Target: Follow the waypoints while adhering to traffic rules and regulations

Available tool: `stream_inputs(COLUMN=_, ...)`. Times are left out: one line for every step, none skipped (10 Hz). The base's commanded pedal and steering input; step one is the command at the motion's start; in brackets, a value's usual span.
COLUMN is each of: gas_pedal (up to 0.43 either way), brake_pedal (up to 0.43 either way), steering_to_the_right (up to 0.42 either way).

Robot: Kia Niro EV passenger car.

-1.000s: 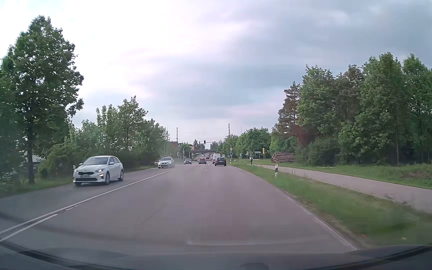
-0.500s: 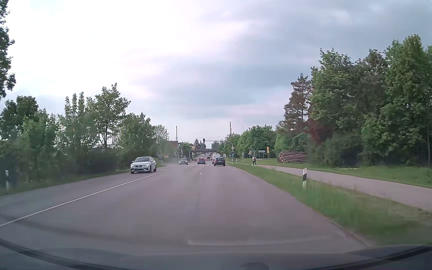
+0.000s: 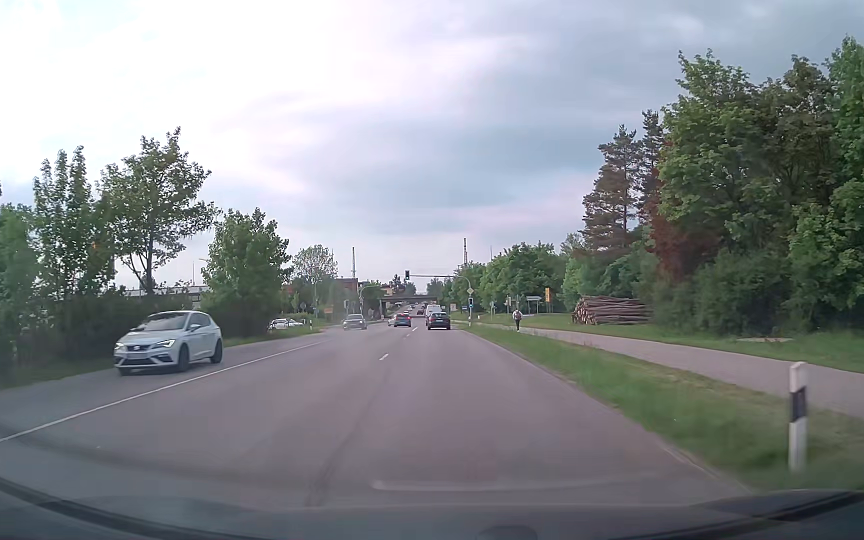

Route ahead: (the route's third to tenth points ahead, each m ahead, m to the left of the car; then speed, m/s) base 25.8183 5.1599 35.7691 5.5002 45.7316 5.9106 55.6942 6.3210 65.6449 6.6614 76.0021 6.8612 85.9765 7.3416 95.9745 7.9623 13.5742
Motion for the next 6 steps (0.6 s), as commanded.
stream_inputs(gas_pedal=0.138, brake_pedal=0.0, steering_to_the_right=-0.008)
stream_inputs(gas_pedal=0.138, brake_pedal=0.0, steering_to_the_right=-0.008)
stream_inputs(gas_pedal=0.138, brake_pedal=0.0, steering_to_the_right=-0.009)
stream_inputs(gas_pedal=0.138, brake_pedal=0.0, steering_to_the_right=-0.01)
stream_inputs(gas_pedal=0.138, brake_pedal=0.0, steering_to_the_right=-0.01)
stream_inputs(gas_pedal=0.13, brake_pedal=0.0, steering_to_the_right=-0.01)
